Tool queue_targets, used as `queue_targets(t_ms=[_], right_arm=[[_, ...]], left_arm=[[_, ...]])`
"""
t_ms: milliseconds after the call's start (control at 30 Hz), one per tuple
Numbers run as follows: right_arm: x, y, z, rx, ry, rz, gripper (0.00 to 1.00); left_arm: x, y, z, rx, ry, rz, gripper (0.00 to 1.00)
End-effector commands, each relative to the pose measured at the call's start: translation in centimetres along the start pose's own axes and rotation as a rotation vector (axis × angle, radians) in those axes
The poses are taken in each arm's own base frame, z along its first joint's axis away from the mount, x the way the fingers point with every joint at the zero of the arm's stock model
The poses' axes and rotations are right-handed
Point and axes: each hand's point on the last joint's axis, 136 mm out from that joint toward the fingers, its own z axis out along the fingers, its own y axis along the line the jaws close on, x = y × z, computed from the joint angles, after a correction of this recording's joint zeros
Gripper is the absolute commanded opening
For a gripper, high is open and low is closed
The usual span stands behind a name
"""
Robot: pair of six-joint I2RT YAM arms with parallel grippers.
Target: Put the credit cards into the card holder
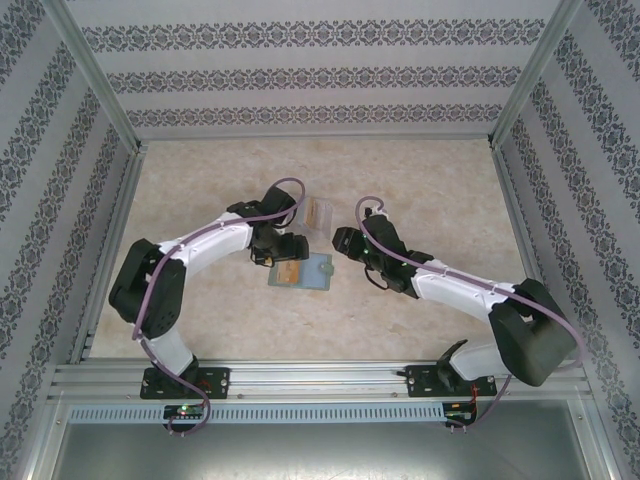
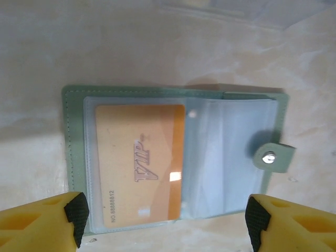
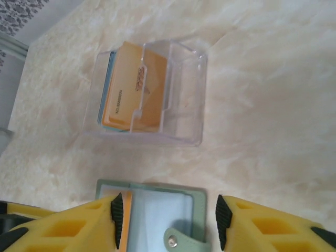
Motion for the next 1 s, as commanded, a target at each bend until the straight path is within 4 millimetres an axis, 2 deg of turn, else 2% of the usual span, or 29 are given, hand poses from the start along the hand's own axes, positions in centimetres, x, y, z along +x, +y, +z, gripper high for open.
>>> queue_targets(t_ms=[0,33,200,433,567,700,900,967], right_arm=[[0.0,-1.5,-0.4,0.056,-0.022,-0.041,0.57],[0.0,-1.6,-0.3,0.060,-0.020,-0.039,0.58],[0.3,-2.0,-0.3,0.070,-0.013,-0.034,0.59],[0.0,-2.7,-0.6,0.085,-0.036,-0.027,0.61],[-0.2,-2.7,-0.6,0.081,-0.031,-0.023,0.62],[-0.2,-3.1,-0.8,0.105,-0.025,-0.037,0.62],[0.4,-3.7,-0.6,0.121,0.001,-0.037,0.62],[0.6,-3.7,-0.5,0.118,0.011,-0.031,0.62]], left_arm=[[2.5,2.3,1.1,-0.148,0.098,0.019,0.97],[2.5,2.2,1.2,-0.153,0.098,0.015,1.00],[2.8,2.0,2.0,-0.166,0.115,0.003,0.99],[2.9,3.0,3.2,-0.265,0.134,0.025,0.97],[2.9,4.0,3.5,-0.336,0.136,0.025,0.90],[2.9,3.8,3.6,-0.324,0.148,0.042,0.78],[3.0,3.2,3.7,-0.285,0.154,0.061,0.64],[3.0,3.3,3.8,-0.289,0.164,0.067,0.62]])
